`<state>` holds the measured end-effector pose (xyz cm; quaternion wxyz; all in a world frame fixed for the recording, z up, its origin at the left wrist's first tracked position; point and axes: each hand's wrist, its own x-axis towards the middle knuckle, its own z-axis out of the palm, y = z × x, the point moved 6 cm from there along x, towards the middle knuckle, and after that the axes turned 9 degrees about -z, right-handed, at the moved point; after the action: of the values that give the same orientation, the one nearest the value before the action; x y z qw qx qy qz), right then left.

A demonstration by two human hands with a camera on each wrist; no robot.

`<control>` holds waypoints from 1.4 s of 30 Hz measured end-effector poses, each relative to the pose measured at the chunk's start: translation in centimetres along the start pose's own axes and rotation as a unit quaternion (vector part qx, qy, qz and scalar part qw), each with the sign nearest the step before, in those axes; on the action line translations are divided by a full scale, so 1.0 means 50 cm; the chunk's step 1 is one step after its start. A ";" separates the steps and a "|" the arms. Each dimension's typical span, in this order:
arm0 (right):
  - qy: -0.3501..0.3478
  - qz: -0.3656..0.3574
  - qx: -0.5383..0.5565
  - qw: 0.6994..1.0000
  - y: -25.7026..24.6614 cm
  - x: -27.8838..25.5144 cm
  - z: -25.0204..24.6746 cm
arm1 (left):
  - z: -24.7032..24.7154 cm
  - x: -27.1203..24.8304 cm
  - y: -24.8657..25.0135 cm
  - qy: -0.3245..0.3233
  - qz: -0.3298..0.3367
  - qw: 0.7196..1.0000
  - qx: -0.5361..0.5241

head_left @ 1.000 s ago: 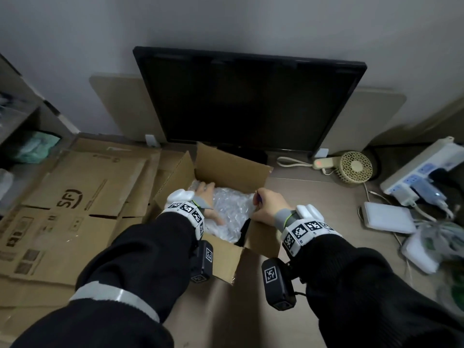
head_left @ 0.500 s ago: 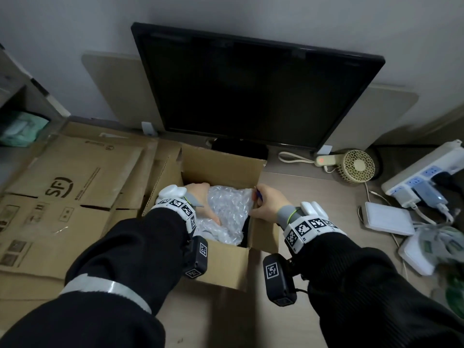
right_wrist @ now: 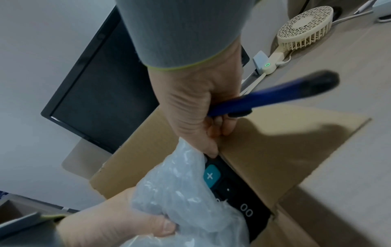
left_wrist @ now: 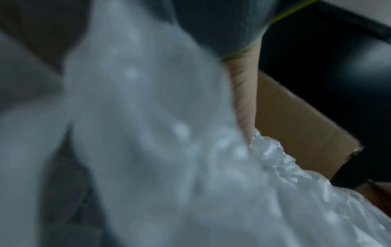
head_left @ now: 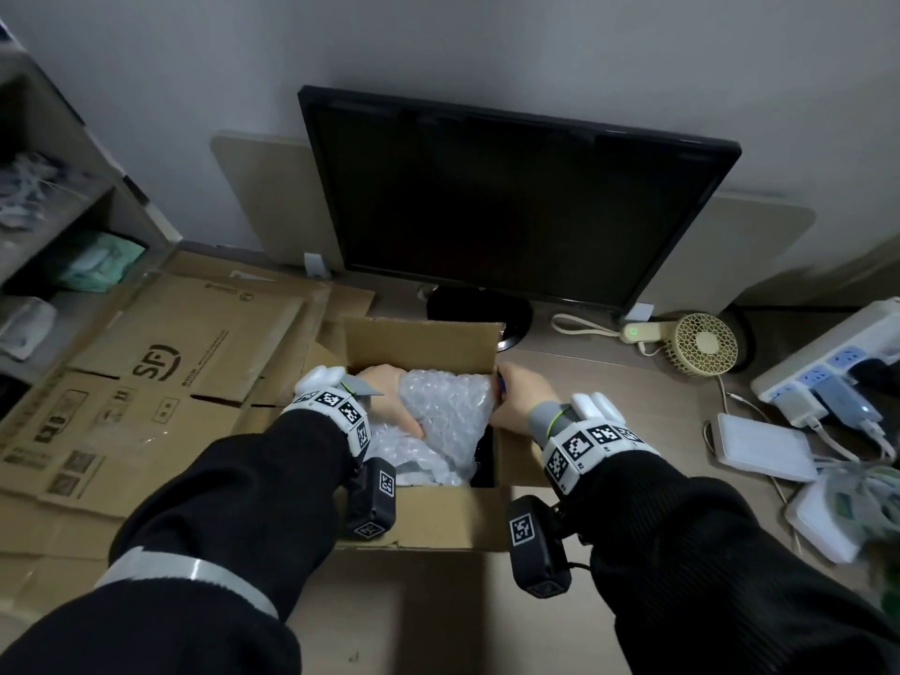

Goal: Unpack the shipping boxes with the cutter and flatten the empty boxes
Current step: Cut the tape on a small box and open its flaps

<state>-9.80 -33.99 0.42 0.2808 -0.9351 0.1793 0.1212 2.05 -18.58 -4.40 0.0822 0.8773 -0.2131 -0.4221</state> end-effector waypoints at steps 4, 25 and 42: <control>0.045 -0.005 0.057 0.997 -0.017 -0.017 -0.038 | -0.061 -0.057 0.023 0.060 0.015 0.998 -0.014; 0.068 -0.188 0.407 0.891 -0.408 -0.074 -0.045 | -0.205 -0.528 -0.279 0.378 -0.077 0.796 -0.466; 0.034 -0.312 0.432 0.845 -1.038 -0.074 0.092 | -0.364 -0.788 -0.739 0.449 -0.069 0.780 -0.430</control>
<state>7.19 10.02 22.88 0.6733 -0.7291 -0.0784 -0.0949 5.65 31.34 22.90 0.5082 0.8532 0.1126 -0.0329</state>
